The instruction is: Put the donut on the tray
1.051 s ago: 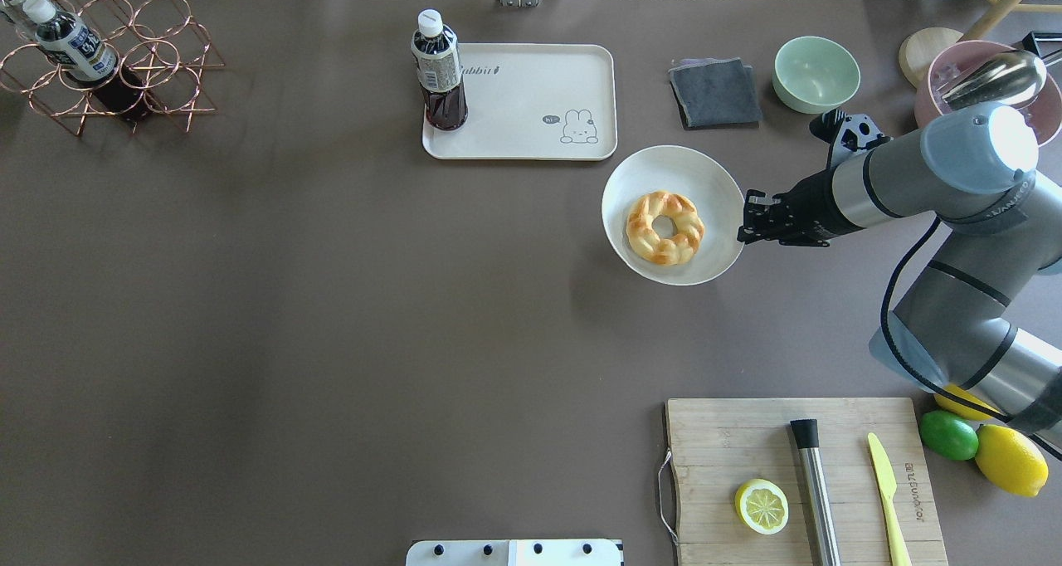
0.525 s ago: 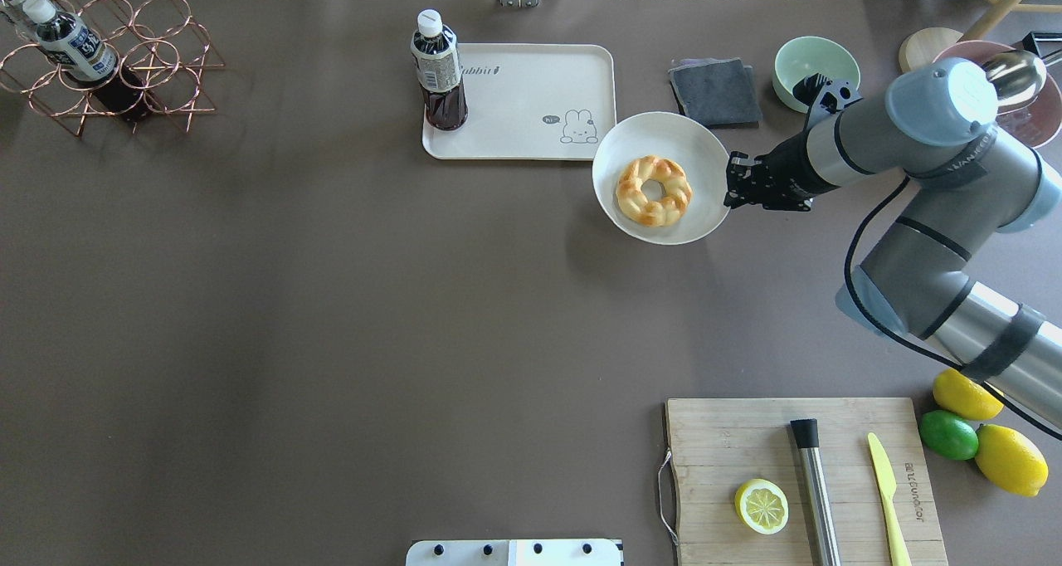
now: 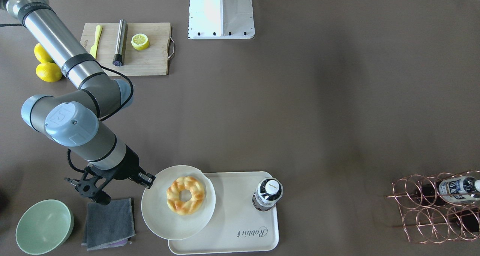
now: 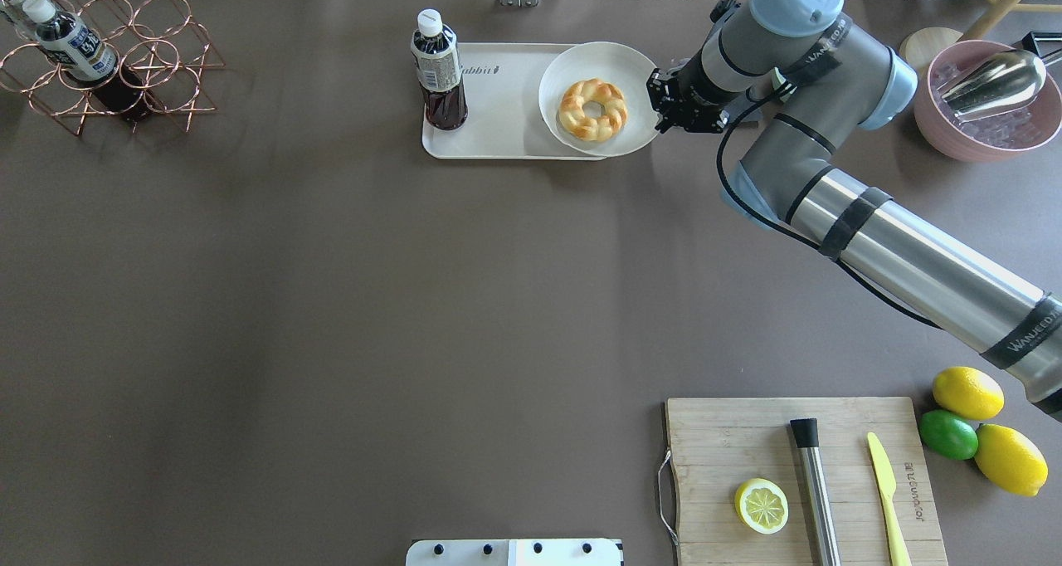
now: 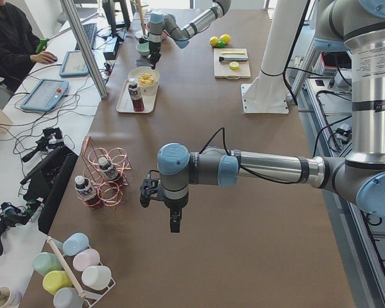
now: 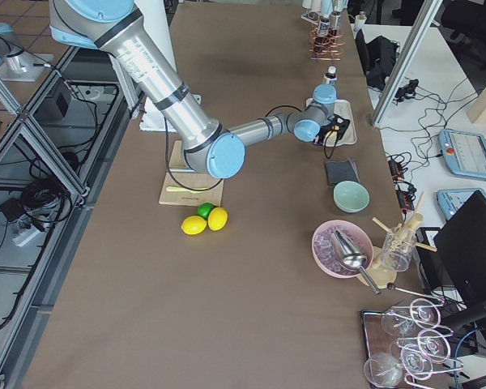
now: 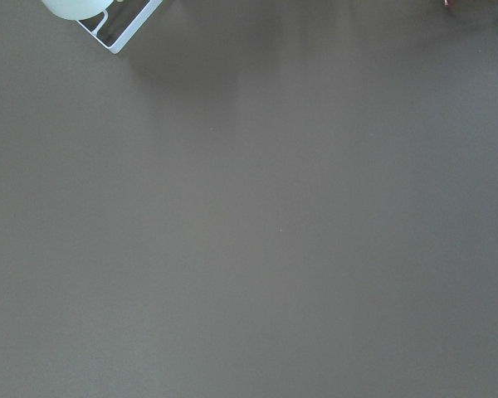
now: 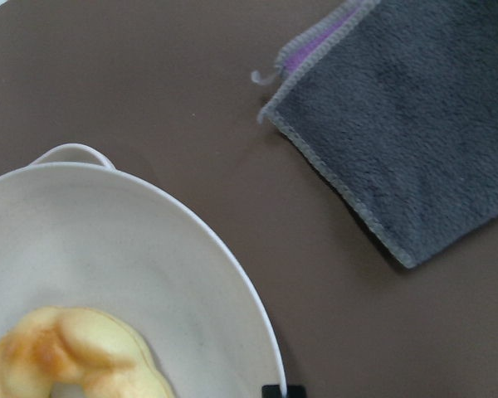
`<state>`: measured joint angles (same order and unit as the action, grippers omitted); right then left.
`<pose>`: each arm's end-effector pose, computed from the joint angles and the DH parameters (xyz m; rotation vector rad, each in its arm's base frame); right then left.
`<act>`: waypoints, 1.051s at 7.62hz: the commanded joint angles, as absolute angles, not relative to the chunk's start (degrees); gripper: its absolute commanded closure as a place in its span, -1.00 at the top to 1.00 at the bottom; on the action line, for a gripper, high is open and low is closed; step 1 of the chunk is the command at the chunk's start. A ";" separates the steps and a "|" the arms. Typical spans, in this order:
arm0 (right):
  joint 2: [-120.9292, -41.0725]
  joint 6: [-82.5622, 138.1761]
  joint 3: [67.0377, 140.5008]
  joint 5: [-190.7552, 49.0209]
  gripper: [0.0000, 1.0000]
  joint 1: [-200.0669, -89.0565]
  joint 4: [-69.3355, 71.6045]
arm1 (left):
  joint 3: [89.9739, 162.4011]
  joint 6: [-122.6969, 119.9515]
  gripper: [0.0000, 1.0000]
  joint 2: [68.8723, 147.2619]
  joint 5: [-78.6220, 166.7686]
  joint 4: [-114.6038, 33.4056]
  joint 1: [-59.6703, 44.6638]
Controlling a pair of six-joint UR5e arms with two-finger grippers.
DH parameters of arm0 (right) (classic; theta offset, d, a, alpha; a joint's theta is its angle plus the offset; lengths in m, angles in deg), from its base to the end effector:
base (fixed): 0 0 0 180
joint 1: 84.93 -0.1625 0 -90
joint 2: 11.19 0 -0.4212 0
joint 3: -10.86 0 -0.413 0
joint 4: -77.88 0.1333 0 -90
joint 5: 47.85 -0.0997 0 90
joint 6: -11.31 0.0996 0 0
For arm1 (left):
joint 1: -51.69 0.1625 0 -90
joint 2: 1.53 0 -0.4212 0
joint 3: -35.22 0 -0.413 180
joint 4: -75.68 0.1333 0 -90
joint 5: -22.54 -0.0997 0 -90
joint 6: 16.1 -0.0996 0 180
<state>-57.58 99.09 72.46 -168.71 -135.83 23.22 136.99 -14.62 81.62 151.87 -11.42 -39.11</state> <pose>-0.4524 -0.6870 0.3365 -0.0659 -1.0053 0.5405 -0.0766 -0.4626 0.6188 0.0298 0.6866 -0.0261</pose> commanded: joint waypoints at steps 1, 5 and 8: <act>-48.04 99.46 61.95 -167.39 -1.00 -135.38 23.30 | 137.00 -14.61 0.97 81.79 151.92 -11.42 -39.19; -46.26 99.72 60.08 -162.46 -1.00 -132.48 24.09 | 137.08 -14.61 0.97 82.32 151.83 -11.42 -39.19; -46.26 102.10 60.26 -162.45 0.99 -132.74 24.79 | 137.00 -14.61 0.97 82.59 151.83 -11.42 -39.19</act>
<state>-46.29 100.96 60.20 -162.56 -132.64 24.38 137.02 -14.61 82.55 151.83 -11.42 -39.18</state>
